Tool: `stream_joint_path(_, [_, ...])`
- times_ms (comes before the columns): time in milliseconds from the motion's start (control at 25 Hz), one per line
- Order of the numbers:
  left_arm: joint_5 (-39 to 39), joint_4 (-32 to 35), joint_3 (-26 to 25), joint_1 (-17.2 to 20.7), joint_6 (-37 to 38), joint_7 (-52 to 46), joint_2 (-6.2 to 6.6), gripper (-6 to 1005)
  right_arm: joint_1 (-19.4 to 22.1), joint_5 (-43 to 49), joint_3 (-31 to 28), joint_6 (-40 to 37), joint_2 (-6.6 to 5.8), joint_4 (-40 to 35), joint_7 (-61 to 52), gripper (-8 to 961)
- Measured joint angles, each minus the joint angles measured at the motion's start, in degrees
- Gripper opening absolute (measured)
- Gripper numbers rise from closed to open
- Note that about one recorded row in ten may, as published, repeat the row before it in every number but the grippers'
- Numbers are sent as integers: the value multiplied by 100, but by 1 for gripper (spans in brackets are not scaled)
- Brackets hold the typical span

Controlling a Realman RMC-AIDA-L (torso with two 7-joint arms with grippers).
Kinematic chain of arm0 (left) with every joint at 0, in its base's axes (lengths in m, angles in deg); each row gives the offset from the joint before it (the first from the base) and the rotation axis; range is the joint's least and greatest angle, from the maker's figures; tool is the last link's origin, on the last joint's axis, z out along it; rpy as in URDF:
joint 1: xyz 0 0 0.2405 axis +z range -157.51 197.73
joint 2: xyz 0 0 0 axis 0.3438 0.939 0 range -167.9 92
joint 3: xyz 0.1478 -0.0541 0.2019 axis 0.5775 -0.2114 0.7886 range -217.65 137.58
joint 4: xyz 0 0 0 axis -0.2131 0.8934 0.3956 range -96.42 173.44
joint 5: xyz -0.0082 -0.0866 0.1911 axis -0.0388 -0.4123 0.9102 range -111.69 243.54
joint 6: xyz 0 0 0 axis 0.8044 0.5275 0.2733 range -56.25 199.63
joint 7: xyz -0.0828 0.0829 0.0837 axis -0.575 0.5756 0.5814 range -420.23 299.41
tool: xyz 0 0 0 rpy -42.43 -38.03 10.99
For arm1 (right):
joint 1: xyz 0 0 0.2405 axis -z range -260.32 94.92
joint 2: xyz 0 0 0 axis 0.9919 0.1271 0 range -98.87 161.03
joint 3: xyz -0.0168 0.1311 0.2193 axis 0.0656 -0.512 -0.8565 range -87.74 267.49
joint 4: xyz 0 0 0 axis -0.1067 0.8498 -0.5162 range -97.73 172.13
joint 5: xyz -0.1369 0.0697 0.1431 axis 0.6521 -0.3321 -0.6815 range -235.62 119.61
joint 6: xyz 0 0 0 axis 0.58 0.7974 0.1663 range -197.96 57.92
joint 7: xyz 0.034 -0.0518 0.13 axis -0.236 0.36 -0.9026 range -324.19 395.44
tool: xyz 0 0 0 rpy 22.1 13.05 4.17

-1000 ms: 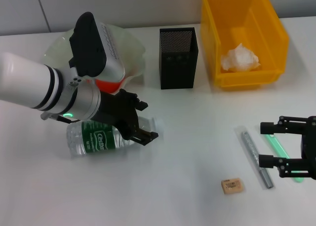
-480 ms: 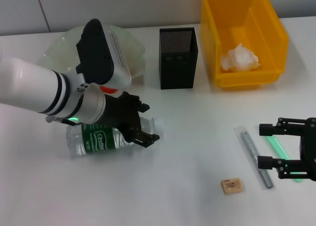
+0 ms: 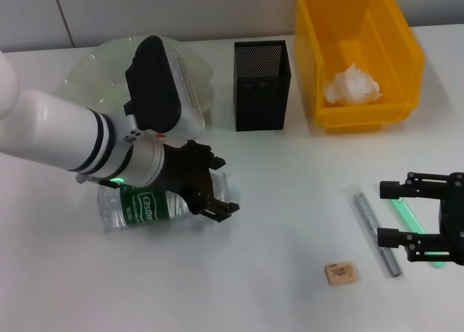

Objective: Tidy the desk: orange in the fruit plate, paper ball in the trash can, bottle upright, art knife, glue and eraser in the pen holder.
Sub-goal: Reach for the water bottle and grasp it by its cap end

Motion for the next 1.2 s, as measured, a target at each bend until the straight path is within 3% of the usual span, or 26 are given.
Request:
stream_joint_path(680, [1,35,82,4,-89,-18,-9,714,-6,0,0,34,0,22,0,730])
stream_joint_path(880, [1,28,136,4,-89,-18,-9,544,-14,0,0,35,0,21,-1,729])
stream_joint_path(1200, [27,44,196,4,-134,-20,-9,494,-12,-4,0,35,0,25,-1,730])
